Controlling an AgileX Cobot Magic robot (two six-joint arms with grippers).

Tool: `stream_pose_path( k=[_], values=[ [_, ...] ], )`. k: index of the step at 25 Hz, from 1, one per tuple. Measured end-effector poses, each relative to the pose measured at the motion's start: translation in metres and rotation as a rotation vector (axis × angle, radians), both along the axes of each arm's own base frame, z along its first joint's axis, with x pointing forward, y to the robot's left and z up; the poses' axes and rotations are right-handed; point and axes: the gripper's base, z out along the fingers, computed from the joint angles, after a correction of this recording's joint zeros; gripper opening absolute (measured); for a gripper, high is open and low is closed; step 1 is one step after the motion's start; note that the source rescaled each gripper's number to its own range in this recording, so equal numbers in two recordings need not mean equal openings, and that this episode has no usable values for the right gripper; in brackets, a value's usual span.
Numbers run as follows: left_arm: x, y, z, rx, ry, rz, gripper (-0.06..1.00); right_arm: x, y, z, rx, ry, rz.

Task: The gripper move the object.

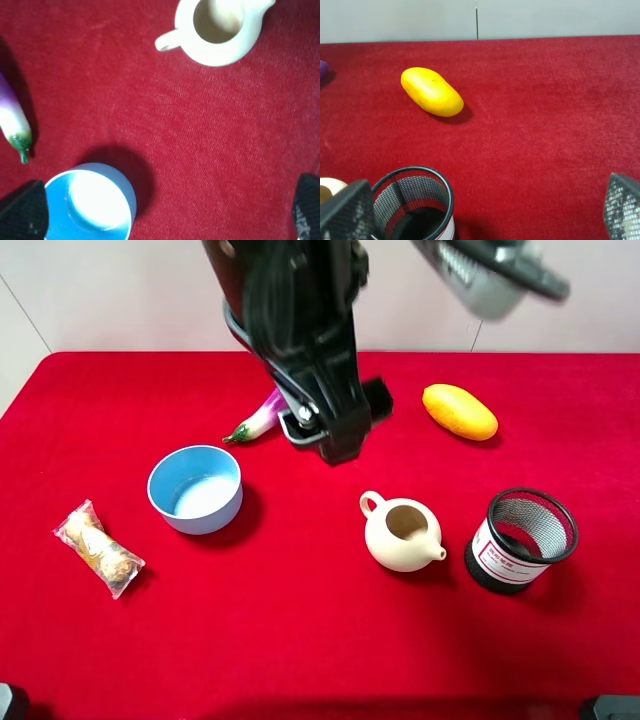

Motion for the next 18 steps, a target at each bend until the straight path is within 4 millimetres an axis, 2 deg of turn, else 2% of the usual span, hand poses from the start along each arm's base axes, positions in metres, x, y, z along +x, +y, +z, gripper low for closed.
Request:
stream_pose_path(
  k=[7, 9, 11, 12, 13, 14, 15, 18],
  values=[
    [-0.014, 0.024, 0.034, -0.102, -0.038, 0.048, 1.0, 0.0, 0.0, 0.0, 0.0, 0.0, 0.0],
    [-0.016, 0.03, 0.037, -0.114, -0.043, 0.061, 1.0, 0.0, 0.0, 0.0, 0.0, 0.0, 0.0],
    [-0.022, 0.042, 0.042, -0.128, -0.053, 0.082, 1.0, 0.0, 0.0, 0.0, 0.0, 0.0, 0.0],
    [-0.028, 0.055, 0.045, -0.135, -0.065, 0.104, 1.0, 0.0, 0.0, 0.0, 0.0, 0.0, 0.0],
    [-0.028, 0.055, 0.045, -0.135, -0.065, 0.104, 1.0, 0.0, 0.0, 0.0, 0.0, 0.0, 0.0],
    [-0.032, 0.064, 0.046, -0.137, -0.071, 0.111, 1.0, 0.0, 0.0, 0.0, 0.0, 0.0, 0.0],
    [-0.04, 0.079, 0.046, -0.143, -0.08, 0.129, 1.0, 0.0, 0.0, 0.0, 0.0, 0.0, 0.0],
    [-0.052, 0.105, 0.046, -0.149, -0.102, 0.136, 1.0, 0.0, 0.0, 0.0, 0.0, 0.0, 0.0]
  ],
)
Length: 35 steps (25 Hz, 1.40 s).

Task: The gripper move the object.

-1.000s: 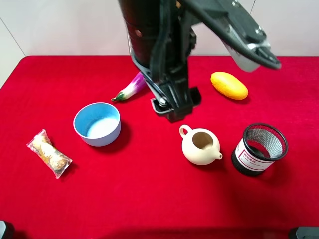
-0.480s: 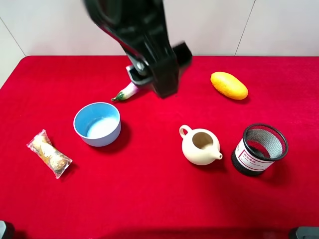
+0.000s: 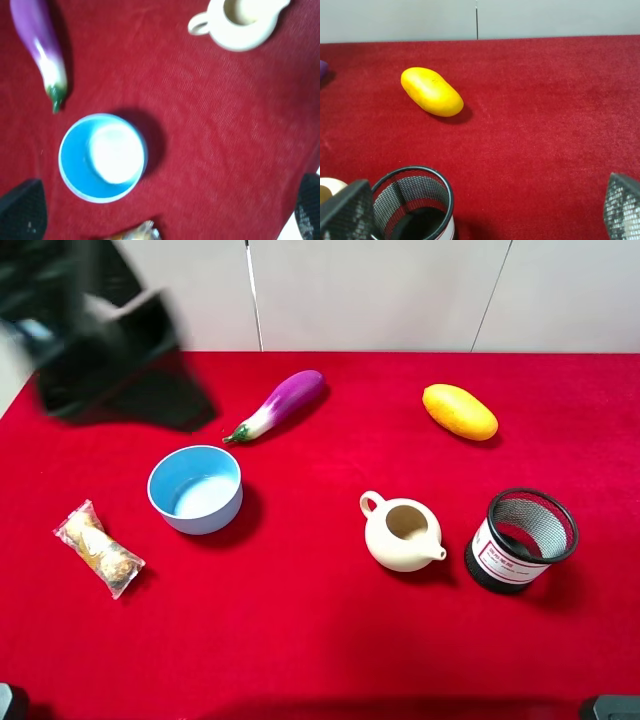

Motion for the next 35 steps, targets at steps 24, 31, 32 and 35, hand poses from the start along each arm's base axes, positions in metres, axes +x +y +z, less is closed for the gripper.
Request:
stream_pose_path(
  k=[24, 31, 32, 35],
  values=[
    [-0.025, 0.108, -0.029, -0.09, 0.036, 0.293, 1.0, 0.0, 0.0, 0.0, 0.0, 0.0, 0.0],
    [-0.07, 0.159, -0.073, -0.245, 0.03, 0.584, 1.0, 0.0, 0.0, 0.0, 0.0, 0.0, 0.0],
    [-0.075, 0.162, -0.078, -0.266, 0.015, 0.62, 1.0, 0.0, 0.0, 0.0, 0.0, 0.0, 0.0],
    [-0.093, 0.173, -0.094, -0.311, -0.053, 0.736, 1.0, 0.0, 0.0, 0.0, 0.0, 0.0, 0.0]
  ],
)
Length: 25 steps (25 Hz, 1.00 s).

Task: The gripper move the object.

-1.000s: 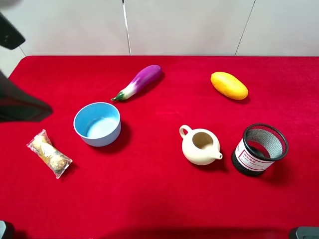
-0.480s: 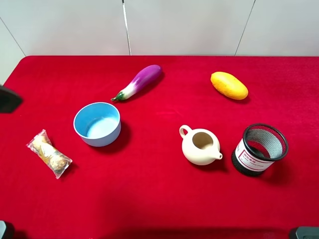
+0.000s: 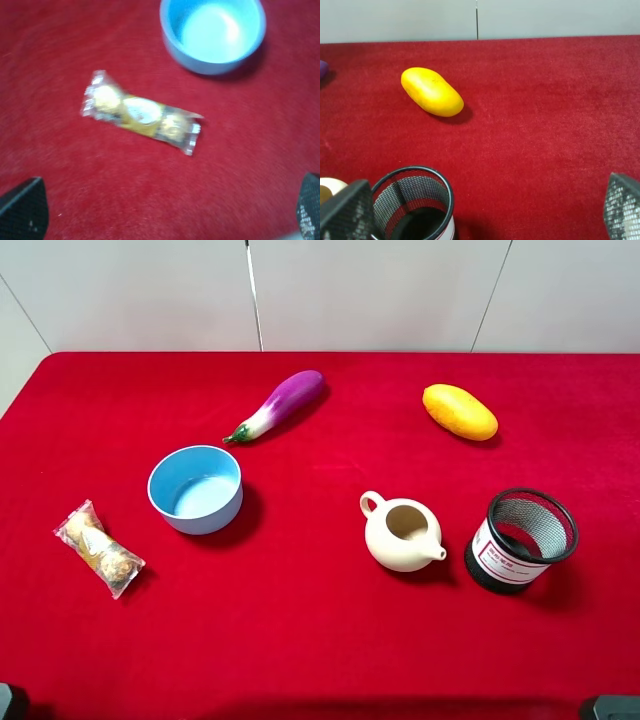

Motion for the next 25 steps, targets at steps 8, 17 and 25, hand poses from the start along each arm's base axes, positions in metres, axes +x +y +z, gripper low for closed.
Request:
stream_pose_path(
  k=[8, 17, 25],
  values=[
    [-0.027, 0.005, -0.025, 0.022, -0.229, 0.186, 1.0, 0.0, 0.0, 0.0, 0.0, 0.0, 0.0],
    [-0.038, 0.004, -0.025, 0.041, -0.318, 0.216, 1.0, 0.0, 0.0, 0.0, 0.0, 0.0, 0.0],
    [-0.038, 0.004, -0.025, 0.047, -0.319, 0.211, 1.0, 0.0, 0.0, 0.0, 0.0, 0.0, 0.0]
  ],
)
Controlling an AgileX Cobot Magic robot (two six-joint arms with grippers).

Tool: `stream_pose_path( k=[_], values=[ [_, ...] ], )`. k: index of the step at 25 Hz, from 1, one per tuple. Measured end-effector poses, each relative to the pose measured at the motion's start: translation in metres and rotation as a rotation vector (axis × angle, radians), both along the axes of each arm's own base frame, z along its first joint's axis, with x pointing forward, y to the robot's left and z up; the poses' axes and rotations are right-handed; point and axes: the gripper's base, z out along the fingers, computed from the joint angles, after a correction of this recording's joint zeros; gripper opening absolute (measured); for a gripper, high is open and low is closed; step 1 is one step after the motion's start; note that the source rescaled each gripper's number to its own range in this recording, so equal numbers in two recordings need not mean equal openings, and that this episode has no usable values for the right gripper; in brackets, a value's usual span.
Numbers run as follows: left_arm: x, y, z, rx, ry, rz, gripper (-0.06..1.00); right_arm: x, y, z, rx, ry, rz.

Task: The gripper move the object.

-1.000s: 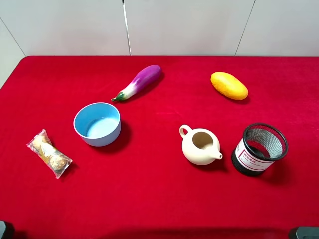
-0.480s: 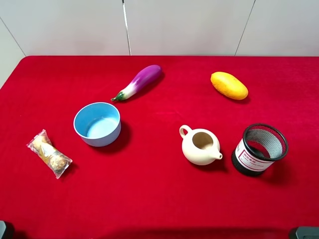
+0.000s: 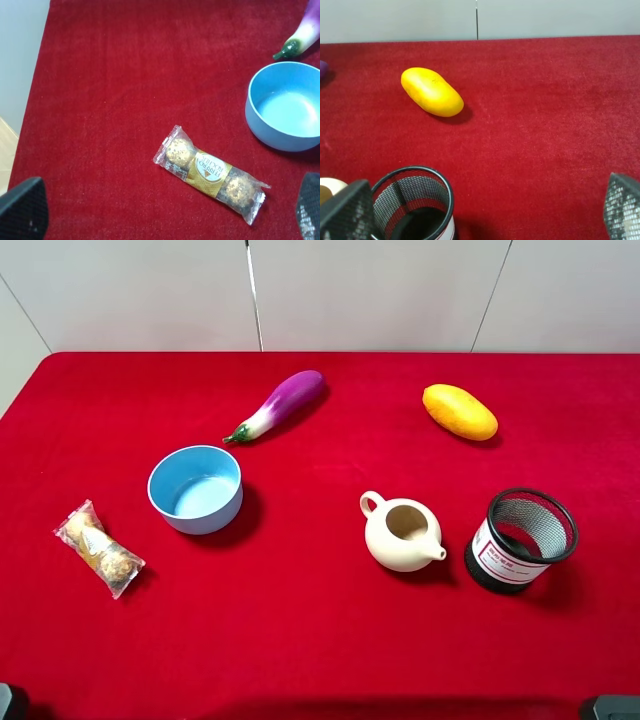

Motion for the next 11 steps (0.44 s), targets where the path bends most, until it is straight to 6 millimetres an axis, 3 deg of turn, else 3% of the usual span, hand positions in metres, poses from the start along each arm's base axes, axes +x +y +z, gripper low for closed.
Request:
stream_pose_path(
  k=[11],
  values=[
    [0.0, 0.0, 0.0, 0.003, 0.0, -0.002, 1.0, 0.0, 0.0, 0.0, 0.0, 0.0, 0.0]
  ],
)
